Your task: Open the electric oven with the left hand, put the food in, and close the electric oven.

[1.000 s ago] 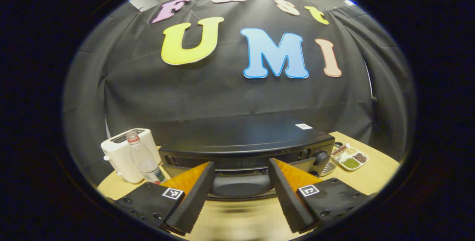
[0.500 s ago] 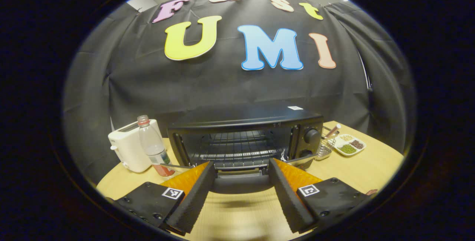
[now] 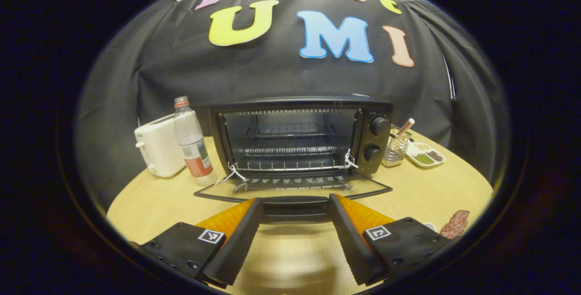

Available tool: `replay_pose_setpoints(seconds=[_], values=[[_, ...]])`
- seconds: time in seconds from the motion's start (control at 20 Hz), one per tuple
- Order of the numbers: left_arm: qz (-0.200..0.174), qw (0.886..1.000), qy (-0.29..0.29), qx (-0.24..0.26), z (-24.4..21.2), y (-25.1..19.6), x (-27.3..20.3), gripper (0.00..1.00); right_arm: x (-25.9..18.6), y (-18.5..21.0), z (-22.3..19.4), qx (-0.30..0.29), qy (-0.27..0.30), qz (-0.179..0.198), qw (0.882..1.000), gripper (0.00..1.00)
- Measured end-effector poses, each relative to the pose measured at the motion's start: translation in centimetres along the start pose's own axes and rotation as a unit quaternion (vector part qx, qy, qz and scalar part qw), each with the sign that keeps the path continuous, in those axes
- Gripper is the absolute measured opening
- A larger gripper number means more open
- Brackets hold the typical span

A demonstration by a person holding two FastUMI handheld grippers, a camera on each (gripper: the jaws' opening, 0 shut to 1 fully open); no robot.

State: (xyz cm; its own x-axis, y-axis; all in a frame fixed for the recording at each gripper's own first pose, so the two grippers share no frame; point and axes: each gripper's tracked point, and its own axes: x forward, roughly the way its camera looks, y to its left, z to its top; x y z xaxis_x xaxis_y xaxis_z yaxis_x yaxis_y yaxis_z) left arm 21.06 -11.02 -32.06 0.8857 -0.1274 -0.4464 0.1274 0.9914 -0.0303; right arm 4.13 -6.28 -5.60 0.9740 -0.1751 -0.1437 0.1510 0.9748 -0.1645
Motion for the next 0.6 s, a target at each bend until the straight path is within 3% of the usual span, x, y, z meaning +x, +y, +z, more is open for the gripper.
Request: replay_pose_setpoints(seconds=[0.4,0.6], values=[[0.020,0.999,0.026,0.005,-3.4,0.9,-0.7,1.00,-0.7,1.4,-2.4,-0.001,0.032,0.026,0.999,0.96],[0.026,1.000,0.008,0.001,-1.9,1.9,-3.4,1.00,-0.6,3.2,-3.4,0.007,0.044,0.057,0.997,0.96]])
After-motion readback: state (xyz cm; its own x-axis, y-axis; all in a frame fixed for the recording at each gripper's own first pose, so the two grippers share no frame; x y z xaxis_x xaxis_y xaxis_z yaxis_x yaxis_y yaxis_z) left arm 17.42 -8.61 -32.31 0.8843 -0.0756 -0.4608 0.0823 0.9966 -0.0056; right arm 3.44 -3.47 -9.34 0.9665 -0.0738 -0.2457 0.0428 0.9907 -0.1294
